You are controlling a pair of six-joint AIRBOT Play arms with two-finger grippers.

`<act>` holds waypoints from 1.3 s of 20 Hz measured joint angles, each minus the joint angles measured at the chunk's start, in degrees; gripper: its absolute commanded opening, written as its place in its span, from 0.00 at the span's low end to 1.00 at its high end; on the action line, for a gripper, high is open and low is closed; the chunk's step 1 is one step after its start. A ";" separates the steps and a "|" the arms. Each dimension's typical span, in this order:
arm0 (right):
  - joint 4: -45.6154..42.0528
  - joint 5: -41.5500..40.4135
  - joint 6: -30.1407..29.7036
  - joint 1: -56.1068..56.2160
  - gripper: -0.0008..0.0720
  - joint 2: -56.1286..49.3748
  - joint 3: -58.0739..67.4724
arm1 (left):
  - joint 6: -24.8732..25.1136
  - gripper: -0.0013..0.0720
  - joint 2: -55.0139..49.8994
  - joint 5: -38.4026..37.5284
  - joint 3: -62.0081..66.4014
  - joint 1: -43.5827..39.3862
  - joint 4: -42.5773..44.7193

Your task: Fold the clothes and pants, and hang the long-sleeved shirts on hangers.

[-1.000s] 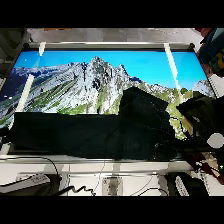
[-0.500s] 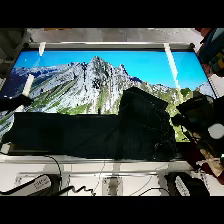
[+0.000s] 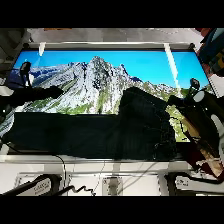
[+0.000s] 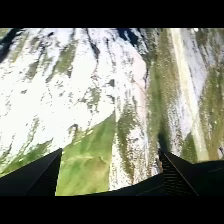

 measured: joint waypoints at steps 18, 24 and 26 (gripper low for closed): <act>17.66 -6.16 -9.60 2.25 0.05 -12.26 12.39 | 0.00 0.97 0.00 0.09 0.02 -1.60 -0.39; 17.97 -4.79 -29.03 7.10 0.05 -3.30 23.74 | 0.00 0.97 0.02 0.07 0.02 -2.34 -1.88; 18.12 -5.25 -33.66 9.92 0.05 -0.11 26.51 | 0.02 0.97 0.13 0.07 0.07 -2.89 -2.54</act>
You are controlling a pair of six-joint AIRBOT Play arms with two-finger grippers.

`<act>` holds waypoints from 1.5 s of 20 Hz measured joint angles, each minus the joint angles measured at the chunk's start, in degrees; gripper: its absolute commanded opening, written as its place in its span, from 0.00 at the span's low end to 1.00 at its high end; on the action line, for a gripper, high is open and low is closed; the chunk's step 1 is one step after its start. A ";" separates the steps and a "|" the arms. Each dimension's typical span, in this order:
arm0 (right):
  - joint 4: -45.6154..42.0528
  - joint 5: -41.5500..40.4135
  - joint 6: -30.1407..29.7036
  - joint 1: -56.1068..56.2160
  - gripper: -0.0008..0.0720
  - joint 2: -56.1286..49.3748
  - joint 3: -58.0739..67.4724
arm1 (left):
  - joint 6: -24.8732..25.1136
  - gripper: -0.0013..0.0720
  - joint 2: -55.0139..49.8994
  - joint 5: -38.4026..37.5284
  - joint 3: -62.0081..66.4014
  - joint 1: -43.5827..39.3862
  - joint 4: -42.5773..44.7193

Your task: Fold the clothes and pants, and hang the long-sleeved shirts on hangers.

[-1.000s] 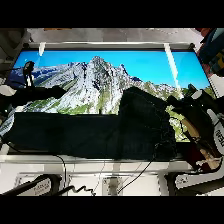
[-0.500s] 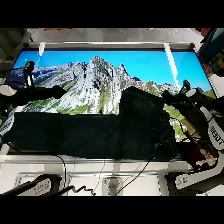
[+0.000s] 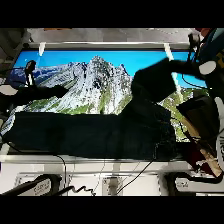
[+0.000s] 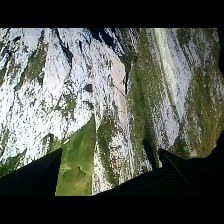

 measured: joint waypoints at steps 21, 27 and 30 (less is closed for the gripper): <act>-2.01 -4.81 -8.04 40.30 0.05 11.52 6.80 | 8.90 0.97 22.14 13.49 0.74 4.44 -3.87; -9.20 -5.55 -7.82 38.38 0.05 6.62 6.21 | 8.98 0.97 23.39 15.96 0.72 4.92 -3.87; -11.54 -7.54 -7.58 33.66 0.27 -0.11 6.03 | 8.98 0.97 23.04 15.17 0.72 4.92 -3.87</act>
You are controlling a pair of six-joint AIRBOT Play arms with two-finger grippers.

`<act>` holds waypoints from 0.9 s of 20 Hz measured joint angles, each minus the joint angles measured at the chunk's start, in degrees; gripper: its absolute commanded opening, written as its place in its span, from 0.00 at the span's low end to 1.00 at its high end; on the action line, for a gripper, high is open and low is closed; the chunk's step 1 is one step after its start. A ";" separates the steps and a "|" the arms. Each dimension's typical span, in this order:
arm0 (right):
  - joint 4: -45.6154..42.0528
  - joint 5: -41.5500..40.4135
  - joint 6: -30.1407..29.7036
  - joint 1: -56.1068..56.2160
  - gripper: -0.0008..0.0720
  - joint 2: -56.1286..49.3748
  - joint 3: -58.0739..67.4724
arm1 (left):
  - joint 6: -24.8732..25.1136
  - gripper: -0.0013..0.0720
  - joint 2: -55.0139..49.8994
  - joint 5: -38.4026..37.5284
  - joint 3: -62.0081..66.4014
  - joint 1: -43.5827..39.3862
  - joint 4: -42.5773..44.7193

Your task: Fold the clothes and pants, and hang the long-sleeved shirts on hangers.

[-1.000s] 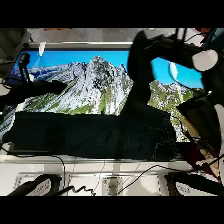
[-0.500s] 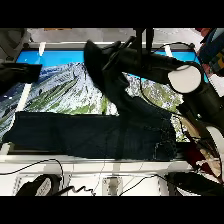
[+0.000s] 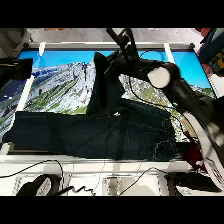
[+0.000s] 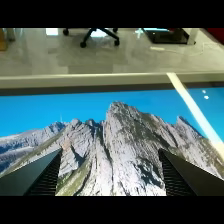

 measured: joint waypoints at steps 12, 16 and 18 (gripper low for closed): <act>-2.21 15.56 19.63 -26.86 0.57 -5.35 0.00 | -3.82 0.97 -10.86 -12.92 -0.11 -0.87 0.04; -0.17 28.00 20.61 -34.25 0.57 -5.14 -0.02 | -6.03 0.97 -17.86 -16.26 -0.11 -4.15 0.07; 1.79 31.10 20.61 -35.36 0.57 -5.11 -0.02 | -6.45 0.92 -21.68 -15.69 -0.11 -6.54 0.04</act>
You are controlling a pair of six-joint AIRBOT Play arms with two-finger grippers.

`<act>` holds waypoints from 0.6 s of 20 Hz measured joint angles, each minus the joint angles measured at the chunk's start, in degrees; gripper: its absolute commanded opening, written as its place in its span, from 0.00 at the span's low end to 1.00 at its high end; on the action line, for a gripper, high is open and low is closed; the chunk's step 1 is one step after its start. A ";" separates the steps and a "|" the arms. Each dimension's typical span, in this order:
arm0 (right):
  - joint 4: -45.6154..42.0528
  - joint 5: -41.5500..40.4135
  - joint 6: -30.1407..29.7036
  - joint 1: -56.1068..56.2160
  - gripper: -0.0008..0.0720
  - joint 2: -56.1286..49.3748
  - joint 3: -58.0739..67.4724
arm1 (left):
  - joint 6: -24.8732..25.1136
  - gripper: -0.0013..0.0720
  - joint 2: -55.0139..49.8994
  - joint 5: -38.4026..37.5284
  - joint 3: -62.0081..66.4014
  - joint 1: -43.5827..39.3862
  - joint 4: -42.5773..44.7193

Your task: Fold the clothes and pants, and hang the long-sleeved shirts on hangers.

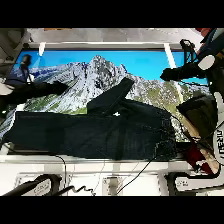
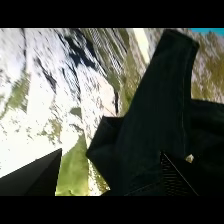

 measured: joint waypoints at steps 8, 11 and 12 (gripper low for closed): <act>3.15 3.56 0.15 1.92 0.57 0.00 0.00 | -3.56 0.90 -15.80 4.07 3.32 -10.32 7.43; 3.19 3.93 0.17 2.82 0.57 0.00 0.00 | -4.00 0.90 -19.71 6.58 5.20 -14.38 10.21; 3.32 4.00 0.15 3.08 0.57 0.00 0.00 | -4.07 0.90 -20.68 8.00 5.57 -15.52 10.71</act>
